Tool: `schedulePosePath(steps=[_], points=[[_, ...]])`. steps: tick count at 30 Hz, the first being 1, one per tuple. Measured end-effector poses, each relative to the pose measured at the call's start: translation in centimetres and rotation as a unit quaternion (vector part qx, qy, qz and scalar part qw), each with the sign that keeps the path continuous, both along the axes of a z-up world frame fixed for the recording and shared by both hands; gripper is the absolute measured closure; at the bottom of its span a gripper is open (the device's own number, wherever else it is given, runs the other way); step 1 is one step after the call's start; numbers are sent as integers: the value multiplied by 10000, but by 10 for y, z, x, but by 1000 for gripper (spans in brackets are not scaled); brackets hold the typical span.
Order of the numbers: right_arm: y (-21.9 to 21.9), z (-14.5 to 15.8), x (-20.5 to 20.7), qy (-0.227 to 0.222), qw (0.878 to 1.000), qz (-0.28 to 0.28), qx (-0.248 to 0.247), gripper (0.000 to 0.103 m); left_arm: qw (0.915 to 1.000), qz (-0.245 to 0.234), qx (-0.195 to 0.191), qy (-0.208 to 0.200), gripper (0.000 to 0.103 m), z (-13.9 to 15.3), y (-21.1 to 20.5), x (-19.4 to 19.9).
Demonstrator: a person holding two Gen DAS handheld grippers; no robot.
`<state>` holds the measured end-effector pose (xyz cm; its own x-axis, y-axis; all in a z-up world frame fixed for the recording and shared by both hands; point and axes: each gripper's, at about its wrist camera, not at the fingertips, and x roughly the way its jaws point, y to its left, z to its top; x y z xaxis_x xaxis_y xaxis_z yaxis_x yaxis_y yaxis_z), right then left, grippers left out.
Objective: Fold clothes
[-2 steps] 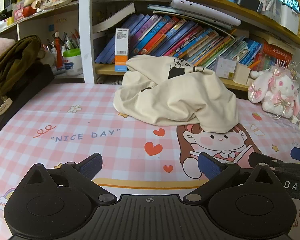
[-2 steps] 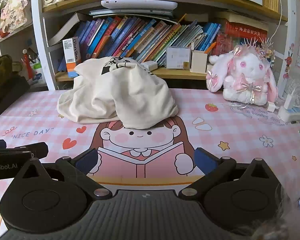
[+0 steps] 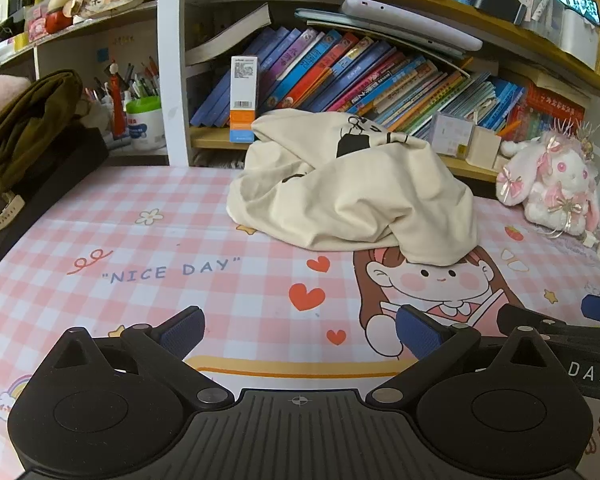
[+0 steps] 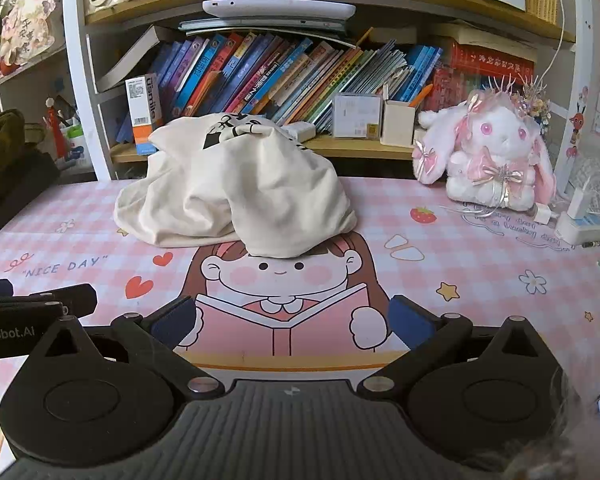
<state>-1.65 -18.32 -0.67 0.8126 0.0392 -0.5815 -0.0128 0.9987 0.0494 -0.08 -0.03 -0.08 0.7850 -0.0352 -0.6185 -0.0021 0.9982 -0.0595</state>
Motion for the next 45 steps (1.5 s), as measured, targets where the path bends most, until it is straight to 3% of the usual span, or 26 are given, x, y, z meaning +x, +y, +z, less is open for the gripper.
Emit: schedulePosePath(steps=[45], points=[[-1, -4, -2, 184, 9998, 18, 60, 0, 10000, 53, 45, 50, 0, 0, -2, -6]])
